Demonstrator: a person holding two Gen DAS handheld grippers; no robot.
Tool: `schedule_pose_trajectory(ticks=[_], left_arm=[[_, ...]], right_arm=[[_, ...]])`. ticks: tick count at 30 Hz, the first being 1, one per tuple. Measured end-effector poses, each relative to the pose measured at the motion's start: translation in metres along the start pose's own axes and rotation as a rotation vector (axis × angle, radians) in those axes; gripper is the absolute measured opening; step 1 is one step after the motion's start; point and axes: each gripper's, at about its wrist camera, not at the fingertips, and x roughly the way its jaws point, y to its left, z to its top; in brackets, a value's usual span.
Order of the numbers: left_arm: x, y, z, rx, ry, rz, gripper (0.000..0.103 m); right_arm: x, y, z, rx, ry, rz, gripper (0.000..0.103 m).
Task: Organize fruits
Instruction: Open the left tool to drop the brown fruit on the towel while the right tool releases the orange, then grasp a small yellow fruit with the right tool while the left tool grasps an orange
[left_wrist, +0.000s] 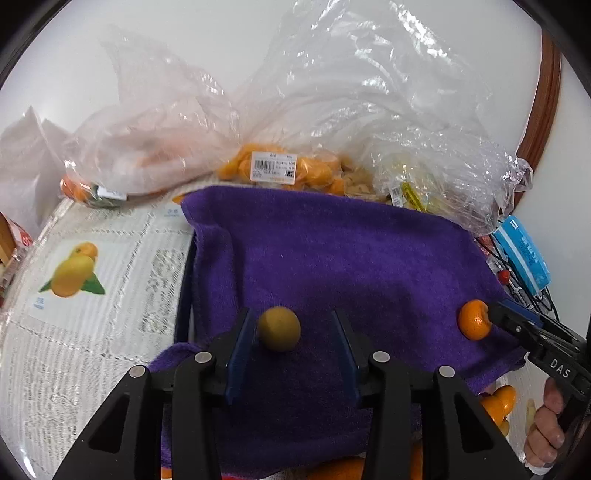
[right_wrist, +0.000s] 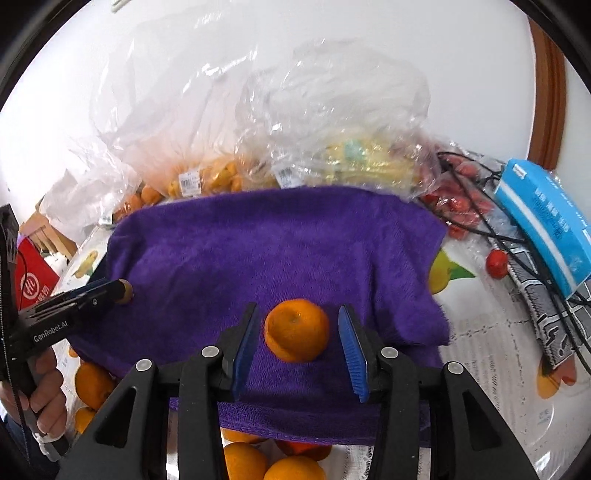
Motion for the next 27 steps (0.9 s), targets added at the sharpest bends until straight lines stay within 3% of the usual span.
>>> schedule_pose_trajectory(ticks=[6,11,13,23,27], left_arm=[[-0.03,-0.004,0.005,-0.006,-0.078,-0.033,0.041],[-0.043,-0.011,0.005,0.005,-0.081,-0.026,0.04],[-0.05,-0.011,0.001,0.002,-0.079,-0.046,0.041],[-0.081,0.006,-0.043,0.027,-0.077,0.044,0.044],[-0.086,0.019,-0.06,0.004,-0.043,0.053,0.044]], right_arm=[[-0.024,0.001,-0.001,0.009,-0.041,-0.032,0.044],[-0.05,0.006,-0.012,-0.006,-0.089,-0.083,0.044],[-0.053,0.004,-0.021,0.018,-0.067,-0.072,0.044],[-0.064,0.01,-0.088,0.082,0.063,-0.004,0.044],[-0.055,0.021,-0.101,0.059,0.069,-0.046,0.043]])
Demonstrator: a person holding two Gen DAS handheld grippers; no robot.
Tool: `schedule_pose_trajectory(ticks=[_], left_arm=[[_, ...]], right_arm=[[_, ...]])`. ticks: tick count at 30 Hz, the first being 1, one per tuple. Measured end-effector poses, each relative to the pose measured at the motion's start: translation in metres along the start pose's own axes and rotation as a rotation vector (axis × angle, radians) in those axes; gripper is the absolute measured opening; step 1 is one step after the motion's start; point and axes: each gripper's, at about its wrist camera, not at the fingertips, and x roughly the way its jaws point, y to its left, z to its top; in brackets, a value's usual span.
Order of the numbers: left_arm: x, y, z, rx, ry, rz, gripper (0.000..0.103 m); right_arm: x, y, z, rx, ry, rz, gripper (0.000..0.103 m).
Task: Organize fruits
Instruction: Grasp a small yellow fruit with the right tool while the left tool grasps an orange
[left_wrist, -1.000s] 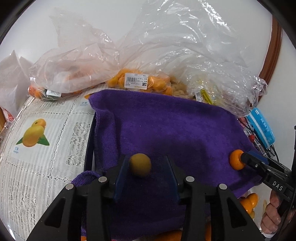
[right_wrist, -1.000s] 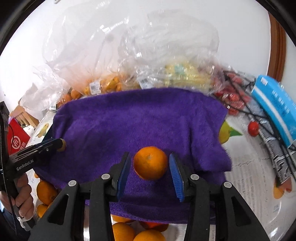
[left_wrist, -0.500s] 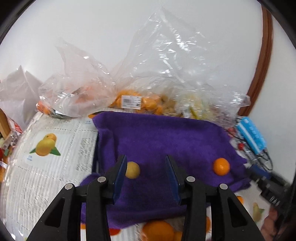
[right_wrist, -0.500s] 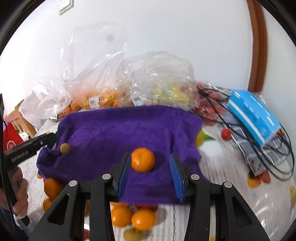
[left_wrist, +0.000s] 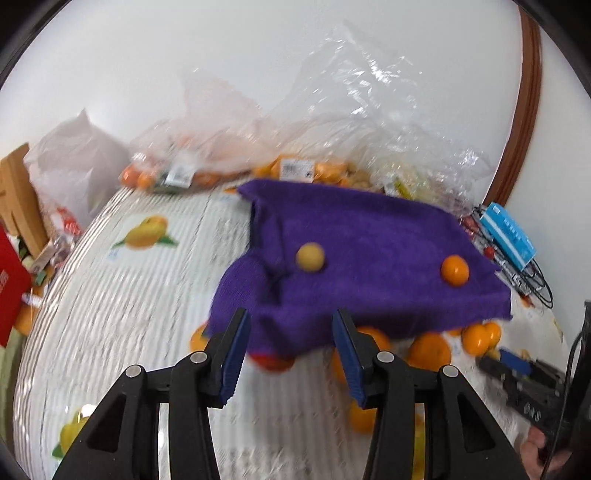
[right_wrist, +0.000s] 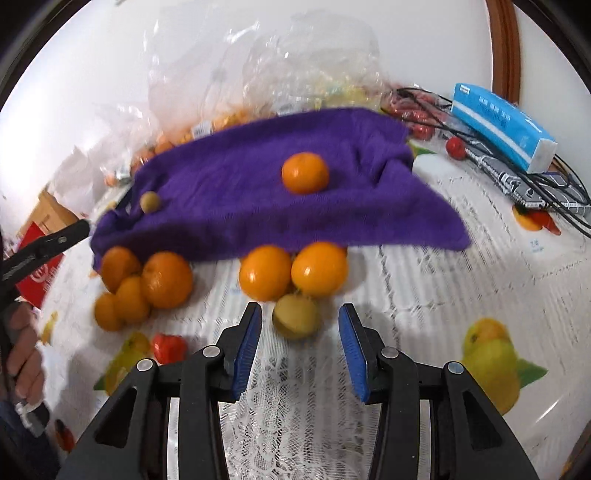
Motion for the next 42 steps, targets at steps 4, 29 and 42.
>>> schedule_pose_trajectory(ticks=[4,29,42], left_arm=[[-0.003,0.008,-0.016,-0.011,0.049,0.006,0.044],[0.01,-0.043,-0.048,0.086,0.144,-0.121,0.045],[0.013,-0.052,-0.048,0.132,0.132,-0.081,0.033]], right_arm=[[0.002,0.009,0.0,-0.032,0.001,-0.048,0.027],[-0.024,-0.012,-0.025,-0.075,0.004,-0.118,0.027],[-0.026,-0.021,-0.024,-0.03,-0.002,-0.068,0.028]])
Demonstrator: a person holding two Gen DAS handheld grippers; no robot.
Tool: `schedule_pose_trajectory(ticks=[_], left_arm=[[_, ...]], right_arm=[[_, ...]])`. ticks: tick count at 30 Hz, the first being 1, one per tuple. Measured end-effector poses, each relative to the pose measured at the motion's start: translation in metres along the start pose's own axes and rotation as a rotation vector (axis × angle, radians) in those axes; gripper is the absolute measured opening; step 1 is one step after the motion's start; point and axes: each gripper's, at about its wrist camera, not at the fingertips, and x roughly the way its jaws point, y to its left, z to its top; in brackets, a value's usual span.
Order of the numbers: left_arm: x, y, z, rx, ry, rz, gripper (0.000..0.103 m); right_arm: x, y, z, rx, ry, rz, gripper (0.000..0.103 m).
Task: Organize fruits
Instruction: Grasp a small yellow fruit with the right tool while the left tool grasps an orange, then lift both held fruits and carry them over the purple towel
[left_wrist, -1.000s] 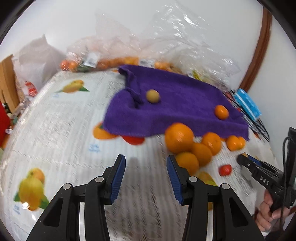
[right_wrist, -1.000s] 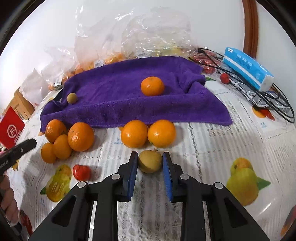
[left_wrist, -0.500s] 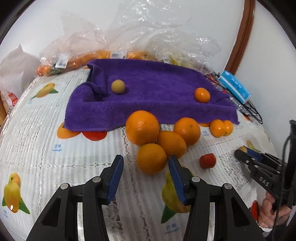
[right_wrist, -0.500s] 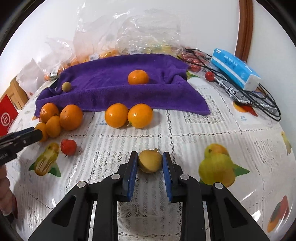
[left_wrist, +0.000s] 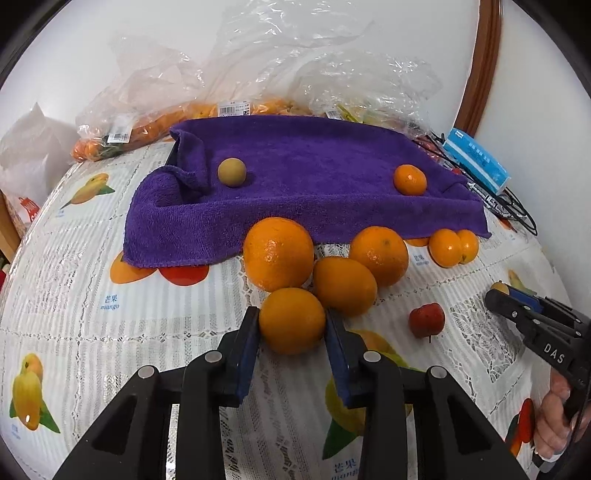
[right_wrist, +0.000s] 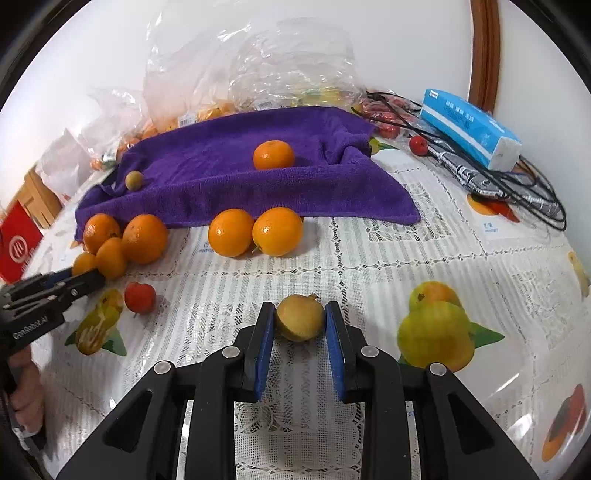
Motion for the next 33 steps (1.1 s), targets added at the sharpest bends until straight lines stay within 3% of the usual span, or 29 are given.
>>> schedule_pose_trajectory(ticks=[4,11,17,23,33], left_arm=[[0.0,-0.001,0.0,0.008,0.002,0.01,0.033],[0.0,-0.003,0.0,0.012,0.003,0.018,0.033],[-0.007,0.011,-0.001,-0.054,-0.033,-0.124,0.033],[-0.013,0.011,-0.002,-0.054,-0.072,-0.168,0.033],[-0.026,0.008,-0.005,-0.042,-0.126,-0.194,0.033]], right_arm=[[-0.001,-0.011,0.0,0.063,-0.008,0.068,0.028],[0.0,-0.009,0.001,0.052,-0.008,0.049,0.028],[-0.001,-0.01,0.002,0.073,-0.017,0.099,0.027],[-0.014,-0.018,-0.001,0.099,-0.088,0.164,0.027],[-0.016,-0.016,-0.001,0.086,-0.11,0.156,0.027]])
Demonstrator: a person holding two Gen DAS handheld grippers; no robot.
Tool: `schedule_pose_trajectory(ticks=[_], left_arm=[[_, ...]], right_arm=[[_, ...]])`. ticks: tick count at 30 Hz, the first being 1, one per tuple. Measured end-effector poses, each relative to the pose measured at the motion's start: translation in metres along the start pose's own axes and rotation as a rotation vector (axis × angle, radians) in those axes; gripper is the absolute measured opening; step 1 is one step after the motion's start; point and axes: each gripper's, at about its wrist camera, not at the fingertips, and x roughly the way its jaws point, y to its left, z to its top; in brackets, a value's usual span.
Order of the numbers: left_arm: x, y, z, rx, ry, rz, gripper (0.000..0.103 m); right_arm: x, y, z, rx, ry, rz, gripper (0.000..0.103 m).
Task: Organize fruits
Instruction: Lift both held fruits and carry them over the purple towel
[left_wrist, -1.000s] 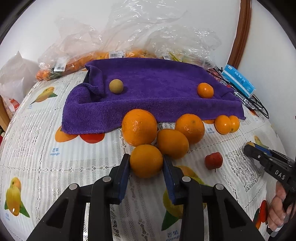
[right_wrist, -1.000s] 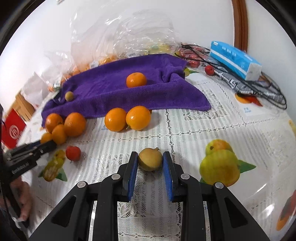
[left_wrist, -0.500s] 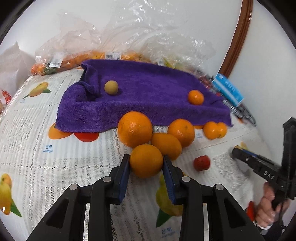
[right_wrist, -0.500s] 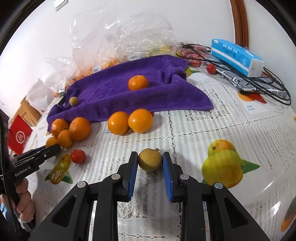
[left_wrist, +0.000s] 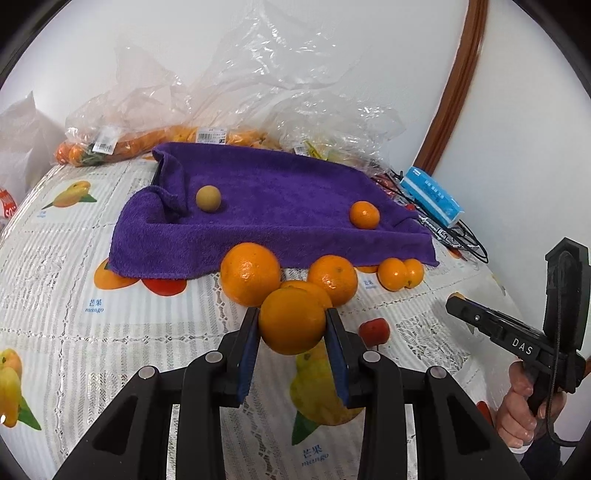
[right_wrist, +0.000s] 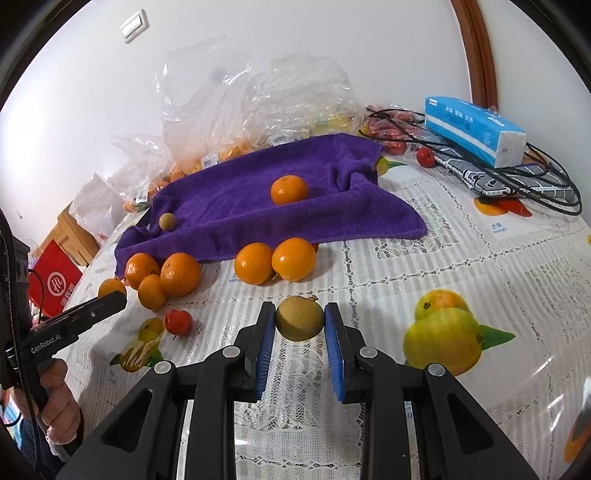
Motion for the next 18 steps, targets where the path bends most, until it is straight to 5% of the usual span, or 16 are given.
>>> schedule_pose_trajectory(ticks=[8,18], left_arm=[[-0.01,0.004,0.008,-0.043,-0.016,-0.008,0.033],[-0.028,0.002,0.055,-0.035,-0.094,0.039,0.033]], right_arm=[[-0.015,-0.003,0.011,0.017,-0.043,0.007,0.027],[-0.029,0.025,0.067,-0.043,-0.129,0.019,0.027]])
